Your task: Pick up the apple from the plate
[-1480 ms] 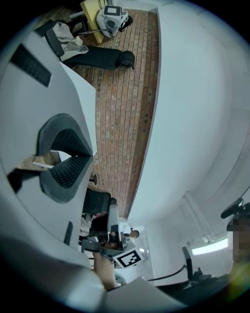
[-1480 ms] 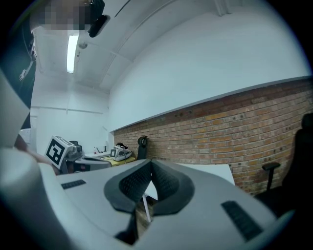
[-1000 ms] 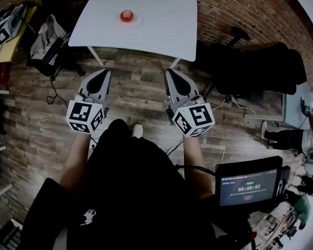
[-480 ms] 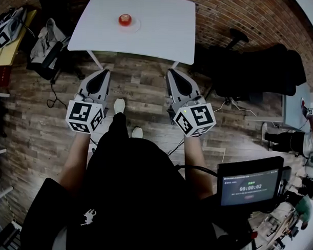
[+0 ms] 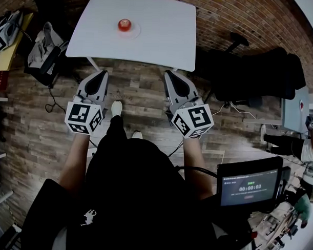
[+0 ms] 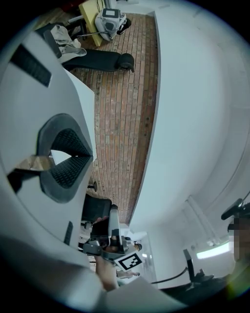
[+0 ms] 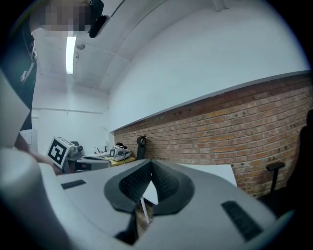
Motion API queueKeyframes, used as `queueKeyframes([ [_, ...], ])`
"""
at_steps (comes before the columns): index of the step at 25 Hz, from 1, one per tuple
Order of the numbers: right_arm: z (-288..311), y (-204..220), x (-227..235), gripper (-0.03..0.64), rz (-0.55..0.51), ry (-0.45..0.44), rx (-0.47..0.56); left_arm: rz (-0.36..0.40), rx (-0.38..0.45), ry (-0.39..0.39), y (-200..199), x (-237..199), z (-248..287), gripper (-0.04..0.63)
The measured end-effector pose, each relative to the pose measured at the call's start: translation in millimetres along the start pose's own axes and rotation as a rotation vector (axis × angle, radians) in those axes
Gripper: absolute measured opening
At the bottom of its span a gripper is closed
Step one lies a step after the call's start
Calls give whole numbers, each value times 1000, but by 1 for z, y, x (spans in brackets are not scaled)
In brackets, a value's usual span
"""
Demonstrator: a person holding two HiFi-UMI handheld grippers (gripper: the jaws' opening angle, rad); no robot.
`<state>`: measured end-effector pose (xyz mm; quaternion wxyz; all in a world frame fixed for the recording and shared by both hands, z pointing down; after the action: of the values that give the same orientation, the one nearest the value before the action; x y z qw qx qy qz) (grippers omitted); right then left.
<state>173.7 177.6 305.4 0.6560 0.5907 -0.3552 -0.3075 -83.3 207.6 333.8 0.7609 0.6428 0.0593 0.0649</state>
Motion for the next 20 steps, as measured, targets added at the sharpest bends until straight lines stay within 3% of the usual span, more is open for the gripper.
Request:
queueKeyframes([
  [7,48,5,43,3,10,-1,-23,-25,-23,-1,0,-25,67,6],
  [14,82,-5,60,3,1,31,-16,-42,-13,106,-11,-44,109,6],
  [20,110,-12,72,3,-1,50,-30,-14,-25,136,-11,-61,139,6],
])
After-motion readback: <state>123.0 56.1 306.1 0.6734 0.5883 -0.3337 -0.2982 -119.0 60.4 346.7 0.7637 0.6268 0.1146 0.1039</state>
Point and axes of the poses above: the fingertips, and each gripper's own axes: z forward along the fingers, x to its right, y out of its underside, the point moved 7 cm from there along -z, backward along the fingers, and after that the axes turned 12 degrees about -y, right-handed, at the moved point
